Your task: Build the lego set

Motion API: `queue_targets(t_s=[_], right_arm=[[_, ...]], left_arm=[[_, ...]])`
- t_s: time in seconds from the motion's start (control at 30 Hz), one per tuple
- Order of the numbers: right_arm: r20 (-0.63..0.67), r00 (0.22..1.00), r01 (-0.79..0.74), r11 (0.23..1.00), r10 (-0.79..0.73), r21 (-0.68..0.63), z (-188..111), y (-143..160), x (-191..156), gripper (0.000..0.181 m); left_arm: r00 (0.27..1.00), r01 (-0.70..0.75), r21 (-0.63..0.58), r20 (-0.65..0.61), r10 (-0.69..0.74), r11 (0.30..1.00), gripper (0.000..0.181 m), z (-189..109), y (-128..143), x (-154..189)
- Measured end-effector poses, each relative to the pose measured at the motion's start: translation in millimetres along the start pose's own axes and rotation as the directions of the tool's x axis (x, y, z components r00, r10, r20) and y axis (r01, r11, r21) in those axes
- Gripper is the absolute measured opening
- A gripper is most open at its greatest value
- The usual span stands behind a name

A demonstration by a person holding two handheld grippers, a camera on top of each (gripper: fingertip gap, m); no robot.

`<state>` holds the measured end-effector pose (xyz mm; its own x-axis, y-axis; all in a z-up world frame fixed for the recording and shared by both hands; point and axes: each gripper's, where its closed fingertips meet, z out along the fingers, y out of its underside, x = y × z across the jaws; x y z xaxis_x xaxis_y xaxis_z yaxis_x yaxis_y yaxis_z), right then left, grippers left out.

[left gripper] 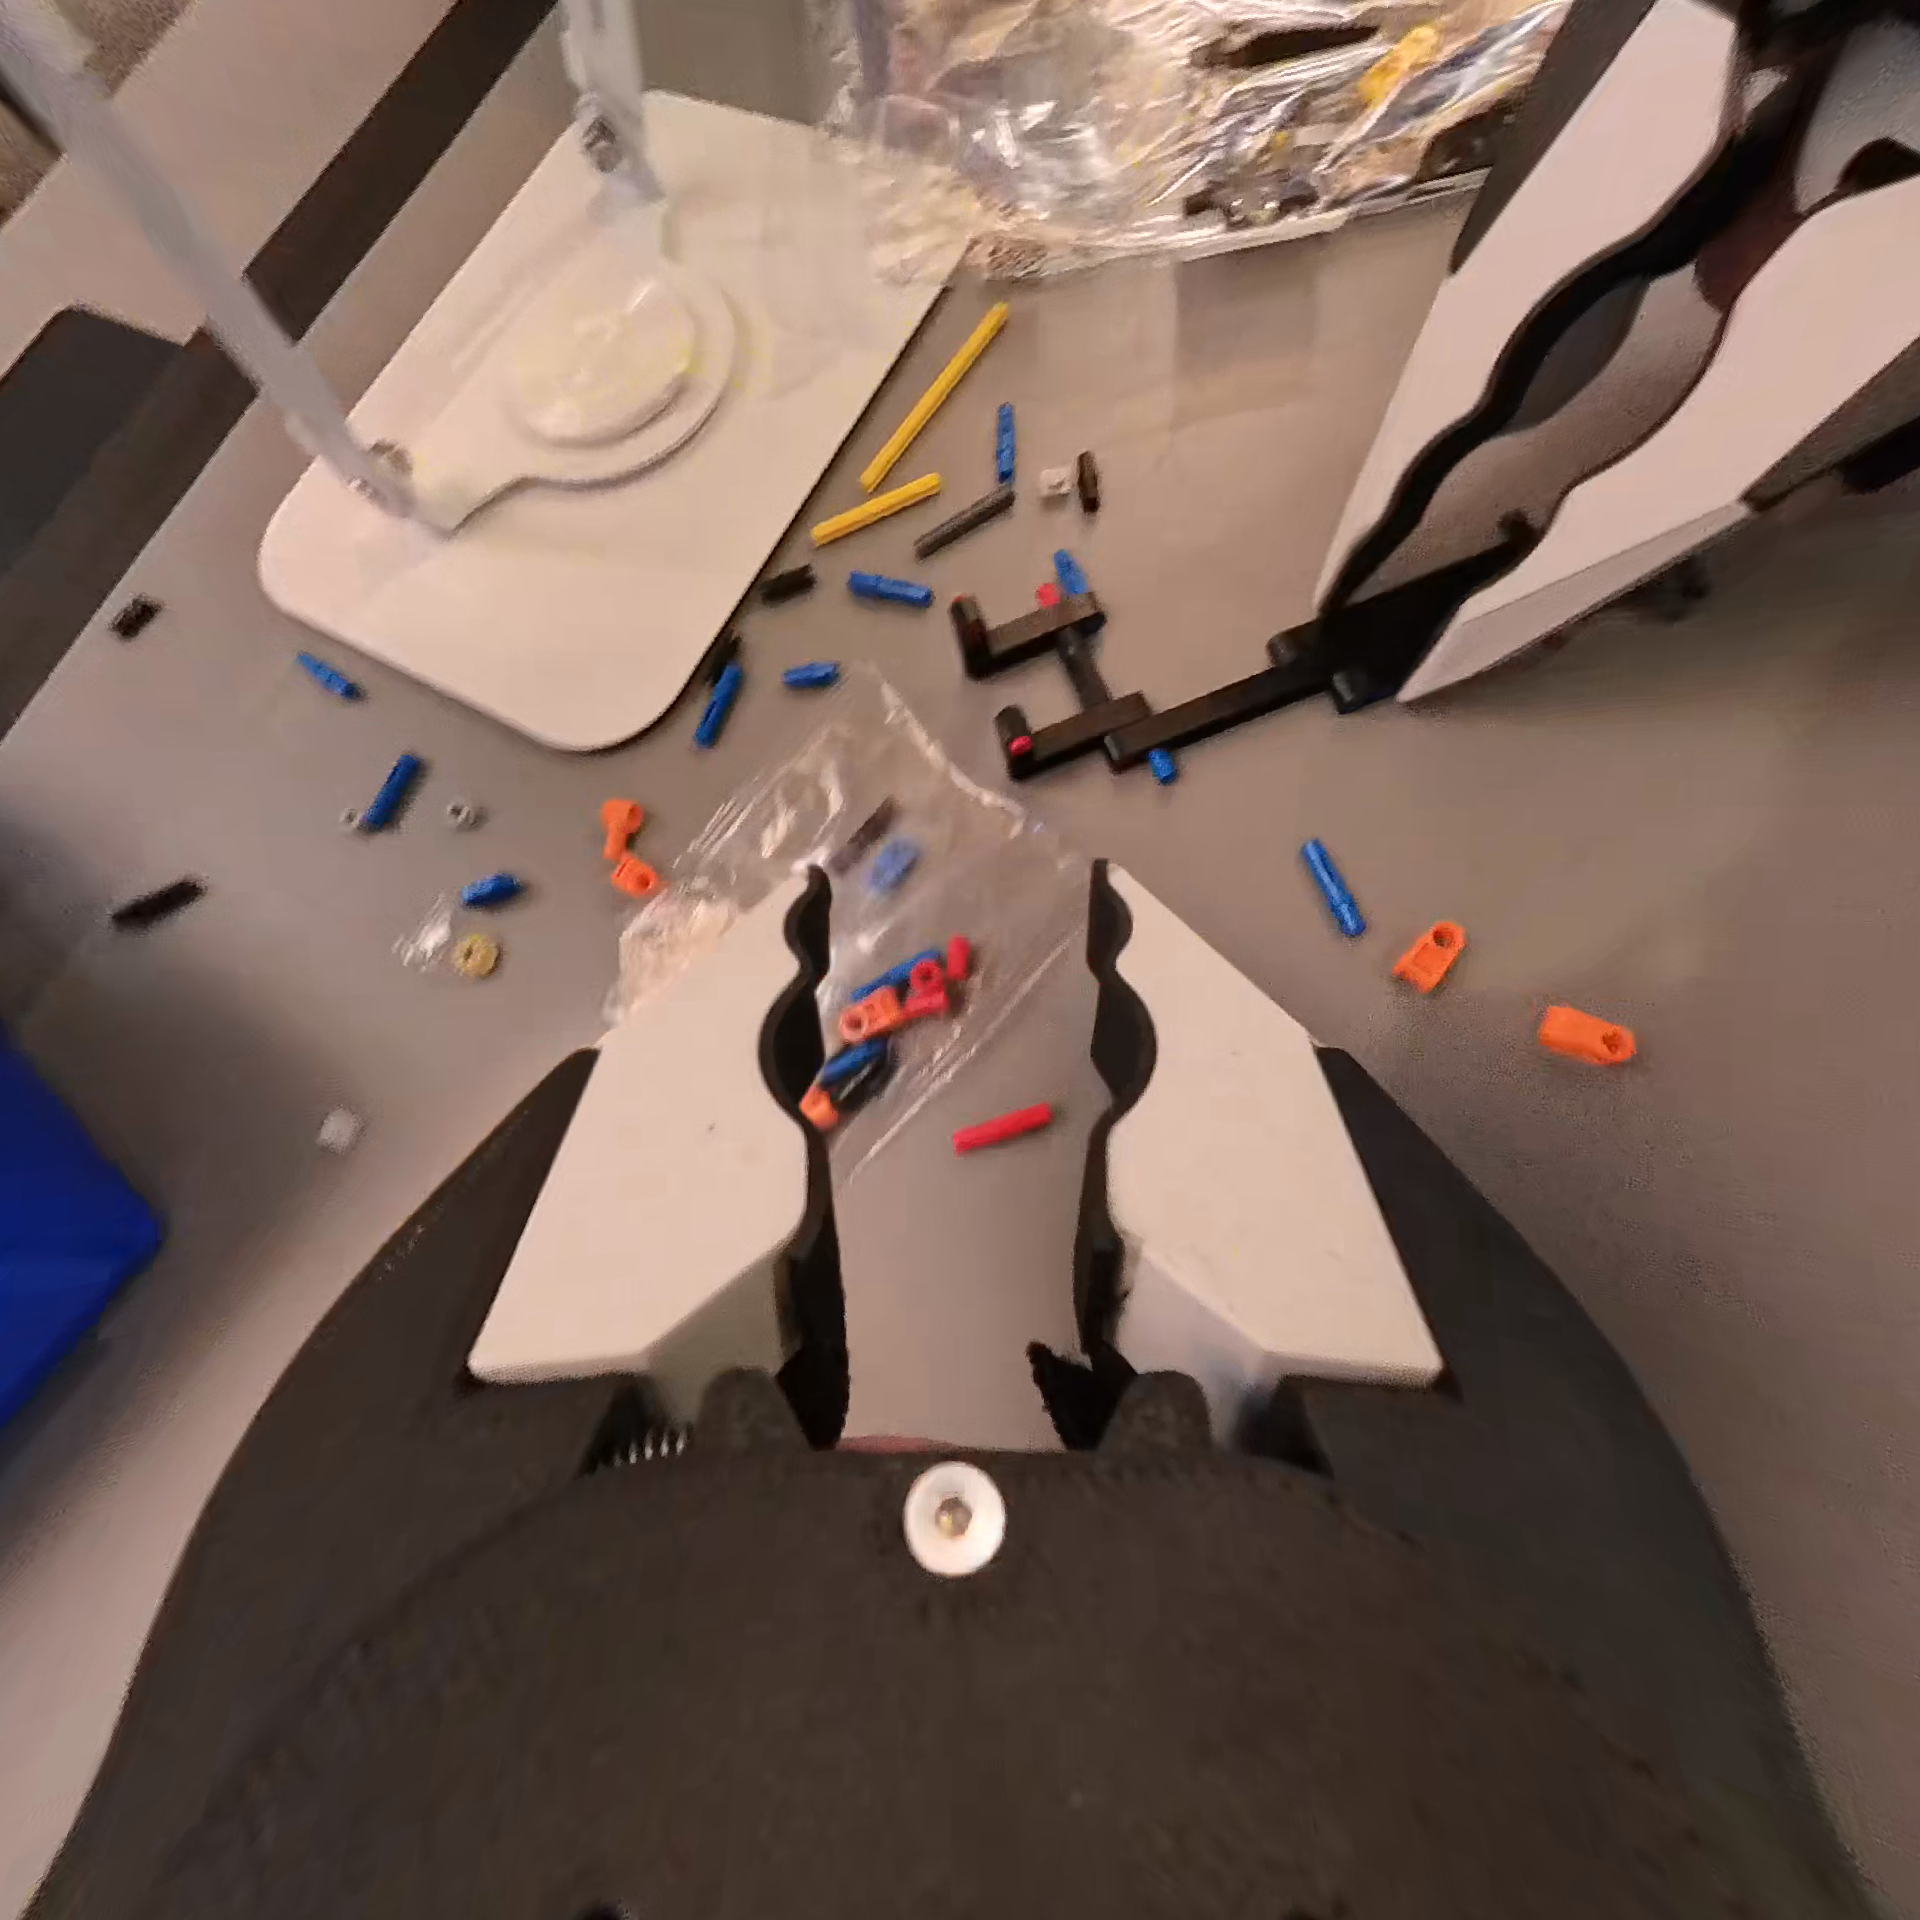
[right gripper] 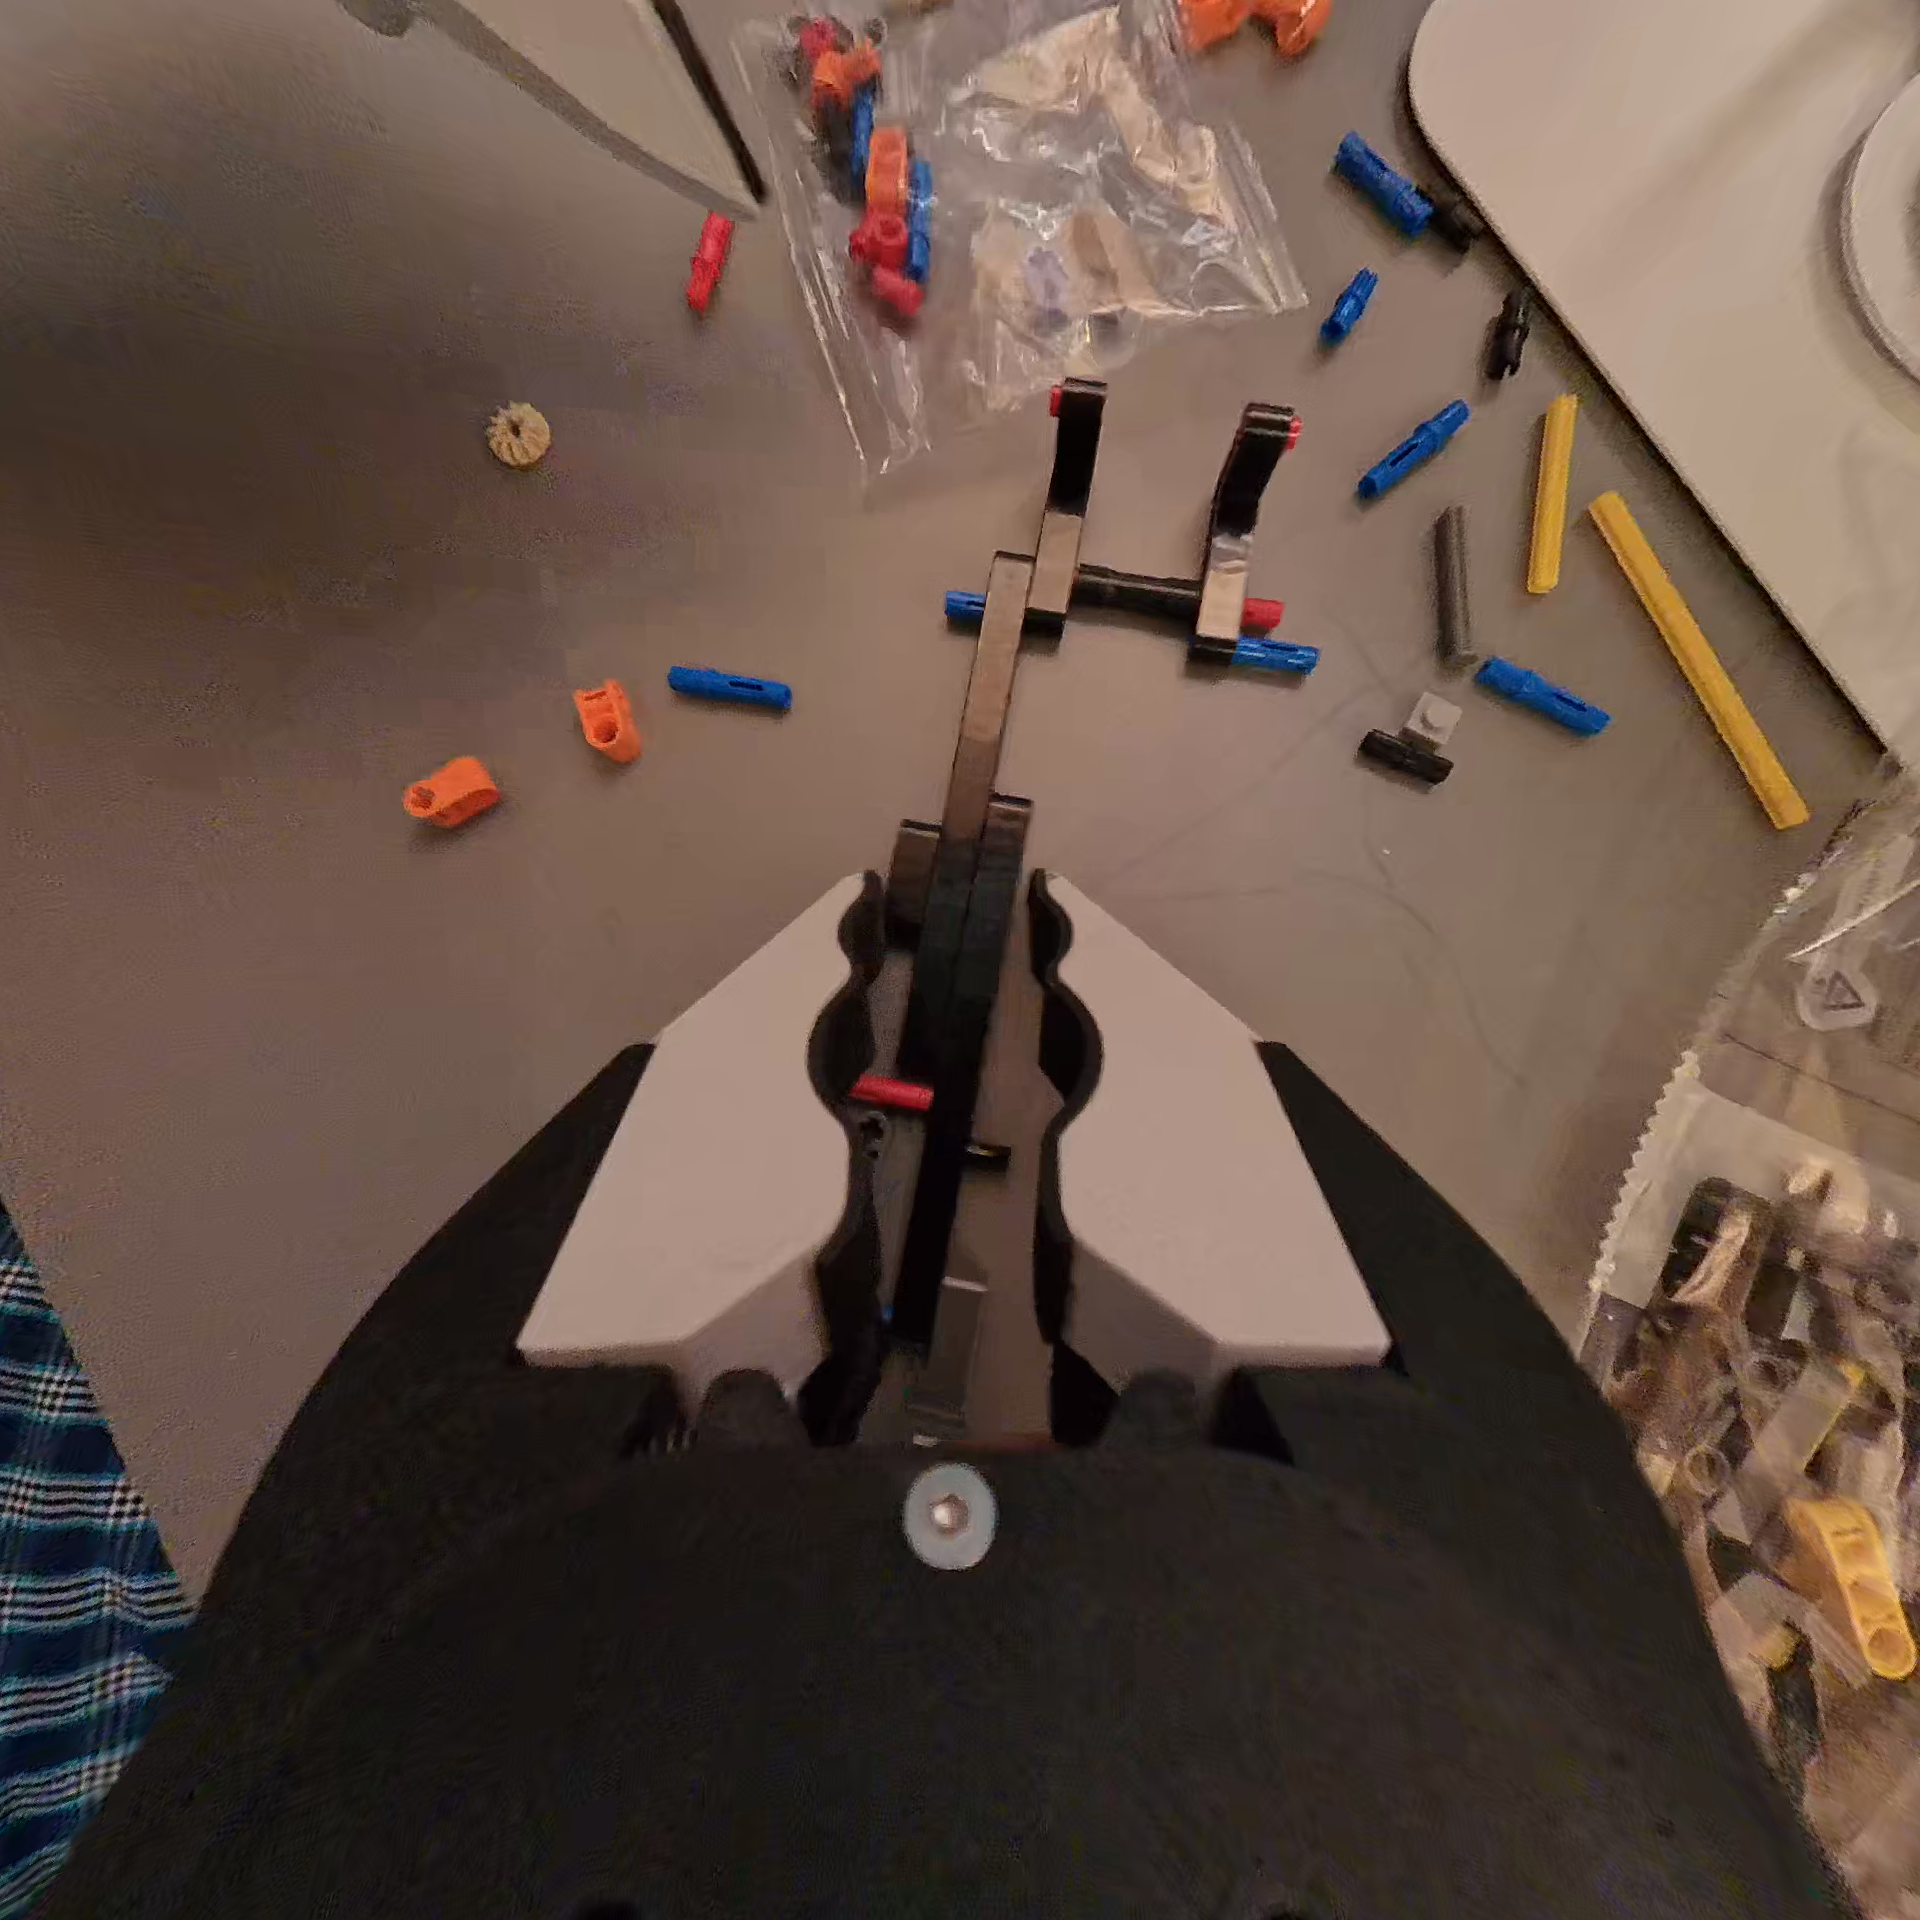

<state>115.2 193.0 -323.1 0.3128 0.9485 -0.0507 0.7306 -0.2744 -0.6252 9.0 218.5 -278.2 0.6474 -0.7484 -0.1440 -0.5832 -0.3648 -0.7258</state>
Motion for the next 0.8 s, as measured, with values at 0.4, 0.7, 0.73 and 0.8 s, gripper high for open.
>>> queue_targets(t_s=[0.4,0.7,0.73,0.8], right_arm=[[0.184,0.972,0.140,0.989,-0.146,0.047,-8,4,-6,0.022],[0.196,0.953,0.222,0.973,-0.231,0.068,-14,-5,11,0.029],[0.181,0.955,0.224,0.972,-0.234,0.073,-18,-7,14,0.034],[0.154,0.962,0.217,0.973,-0.227,0.078,-25,-8,19,0.043]], left_arm=[[0.961,-0.160,-0.089,-0.242,0.134,0.983,0.029,49,3,39],[0.959,-0.087,-0.076,-0.276,0.063,0.993,0.007,45,-1,41],[0.962,-0.077,-0.084,-0.267,0.052,0.994,0.007,44,-1,39],[0.964,-0.063,-0.094,-0.264,0.036,0.994,0.007,43,0,39]])
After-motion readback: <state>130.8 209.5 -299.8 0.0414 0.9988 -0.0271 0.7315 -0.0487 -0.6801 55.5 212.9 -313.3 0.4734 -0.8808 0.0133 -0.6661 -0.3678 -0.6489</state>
